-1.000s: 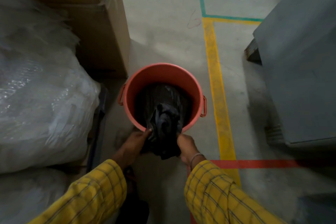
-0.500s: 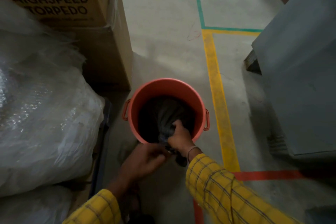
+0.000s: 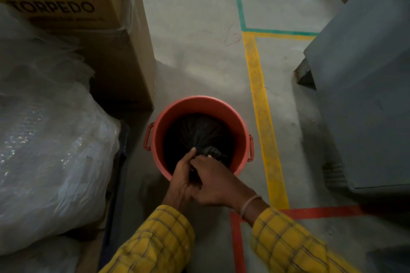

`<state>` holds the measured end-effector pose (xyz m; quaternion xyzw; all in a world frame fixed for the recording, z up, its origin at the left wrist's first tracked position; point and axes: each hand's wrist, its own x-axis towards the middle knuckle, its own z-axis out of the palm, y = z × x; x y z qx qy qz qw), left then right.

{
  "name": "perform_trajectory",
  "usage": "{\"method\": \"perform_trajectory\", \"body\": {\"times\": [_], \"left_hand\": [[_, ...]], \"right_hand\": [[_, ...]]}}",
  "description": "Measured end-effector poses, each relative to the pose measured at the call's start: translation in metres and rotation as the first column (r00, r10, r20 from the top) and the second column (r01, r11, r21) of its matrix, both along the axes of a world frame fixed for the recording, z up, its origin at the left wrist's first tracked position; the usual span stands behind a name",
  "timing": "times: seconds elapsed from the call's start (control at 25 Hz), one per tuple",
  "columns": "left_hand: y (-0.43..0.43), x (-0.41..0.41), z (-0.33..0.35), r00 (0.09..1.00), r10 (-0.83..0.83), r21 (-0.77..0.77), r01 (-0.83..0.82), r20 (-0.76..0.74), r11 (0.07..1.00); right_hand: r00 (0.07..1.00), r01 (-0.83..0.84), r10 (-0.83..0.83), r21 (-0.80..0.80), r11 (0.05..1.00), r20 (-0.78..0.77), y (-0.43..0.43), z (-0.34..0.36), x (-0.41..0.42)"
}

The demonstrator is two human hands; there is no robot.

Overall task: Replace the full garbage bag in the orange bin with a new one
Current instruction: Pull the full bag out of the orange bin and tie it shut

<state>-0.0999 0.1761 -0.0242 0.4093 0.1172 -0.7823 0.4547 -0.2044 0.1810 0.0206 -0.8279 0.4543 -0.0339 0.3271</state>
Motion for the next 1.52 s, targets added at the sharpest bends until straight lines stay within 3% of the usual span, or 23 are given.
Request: {"method": "perform_trajectory", "body": {"times": [0.04,0.12,0.2,0.32,0.48,0.56,0.64,0.72,0.76,0.84,0.88,0.96,1.0,1.08,1.2,1.24,1.28,1.32,1.36,1.4,1.44,1.48,1.52], "left_hand": [[-0.002,-0.005,-0.004,0.999,0.047,0.03,-0.048,0.007,0.998],[-0.005,-0.013,-0.009,0.99,0.143,0.088,-0.142,-0.001,0.986],[-0.007,-0.021,-0.012,0.98,0.192,0.097,-0.186,-0.06,0.978],[-0.003,-0.03,-0.018,0.993,0.118,0.026,-0.118,0.029,0.993],[-0.011,-0.004,-0.02,0.966,-0.028,-0.178,0.076,0.257,0.981],[-0.02,0.017,-0.021,0.802,-0.194,-0.074,0.283,0.565,0.956],[-0.025,0.037,-0.032,0.56,-0.269,0.087,0.329,0.783,0.94],[-0.03,0.047,-0.032,0.738,-0.198,0.051,0.217,0.645,0.975],[-0.034,0.049,-0.029,0.859,-0.183,0.036,0.188,0.478,0.981],[-0.039,0.051,-0.032,0.956,-0.156,-0.011,0.163,0.248,0.986],[-0.04,0.05,-0.032,0.969,-0.144,-0.038,0.155,0.202,0.987],[-0.037,0.045,-0.039,0.979,-0.114,-0.049,0.124,0.17,0.991],[-0.033,0.041,-0.04,0.984,-0.104,-0.057,0.113,0.148,0.992],[-0.025,0.029,-0.038,0.993,-0.106,-0.126,0.112,0.057,0.986],[-0.02,0.029,-0.031,0.952,-0.28,-0.215,0.301,0.121,0.929],[-0.023,0.039,-0.028,0.884,-0.393,-0.224,0.449,0.254,0.865],[-0.026,0.054,-0.027,0.733,-0.474,-0.199,0.622,0.488,0.757],[-0.03,0.075,-0.028,0.455,-0.445,-0.115,0.787,0.771,0.605],[-0.035,0.094,-0.032,0.147,-0.318,0.049,0.844,0.937,0.534],[-0.04,0.114,-0.039,-0.143,-0.192,0.23,0.777,0.971,0.586],[-0.043,0.129,-0.049,-0.312,-0.153,0.329,0.656,0.938,0.679],[-0.044,0.138,-0.056,-0.325,-0.218,0.369,0.538,0.92,0.758],[-0.045,0.141,-0.058,-0.203,-0.352,0.406,0.483,0.914,0.776]], "right_hand": [[0.958,0.194,-0.2,0.054,0.98,0.204,0.001,0.001,-0.007],[0.684,0.64,-0.601,0.055,0.766,0.414,-0.001,-0.005,-0.019],[0.489,0.844,-0.816,0.068,0.532,0.307,-0.009,-0.019,-0.027],[0.43,0.721,-0.902,0.59,0.362,0.028,-0.026,-0.035,-0.012],[0.513,0.651,-0.852,0.599,0.466,0.104,-0.044,-0.038,0.008],[0.678,0.669,-0.708,0.233,0.706,0.198,-0.048,-0.033,0.009],[0.855,0.518,-0.496,-0.297,0.802,0.152,-0.055,-0.027,0.006],[0.962,0.249,-0.271,-0.467,0.848,0.022,-0.054,-0.021,0.012],[0.99,0.117,-0.137,-0.408,0.905,-0.02,-0.05,-0.021,0.016],[0.996,-0.093,0.091,-0.183,0.979,-0.021,-0.036,-0.026,0.02],[0.992,-0.103,0.109,-0.097,0.99,0.057,-0.028,-0.027,0.018],[0.909,0.206,-0.219,0.074,0.976,0.353,-0.023,-0.023,0.011],[0.74,0.452,-0.502,0.222,0.864,0.448,-0.029,-0.027,0.006],[0.364,0.721,-0.898,0.536,0.44,0.248,-0.056,-0.041,0.005],[0.285,0.465,-0.928,0.881,-0.087,-0.242,-0.093,-0.078,0.022],[0.286,0.462,-0.913,0.876,-0.136,-0.292,-0.102,-0.087,0.028],[0.309,0.542,-0.902,0.835,-0.095,-0.303,-0.112,-0.091,0.032],[0.383,0.632,-0.874,0.775,0.01,-0.301,-0.121,-0.092,0.034],[0.506,0.744,-0.8,0.631,0.218,-0.321,-0.126,-0.09,0.035],[0.617,0.78,-0.689,0.41,0.472,-0.38,-0.127,-0.091,0.033],[0.686,0.709,-0.58,0.223,0.669,-0.44,-0.123,-0.088,0.031],[0.73,0.607,-0.49,0.123,0.785,-0.476,-0.118,-0.085,0.03],[0.76,0.508,-0.413,0.062,0.859,-0.502,-0.11,-0.082,0.03]]}}
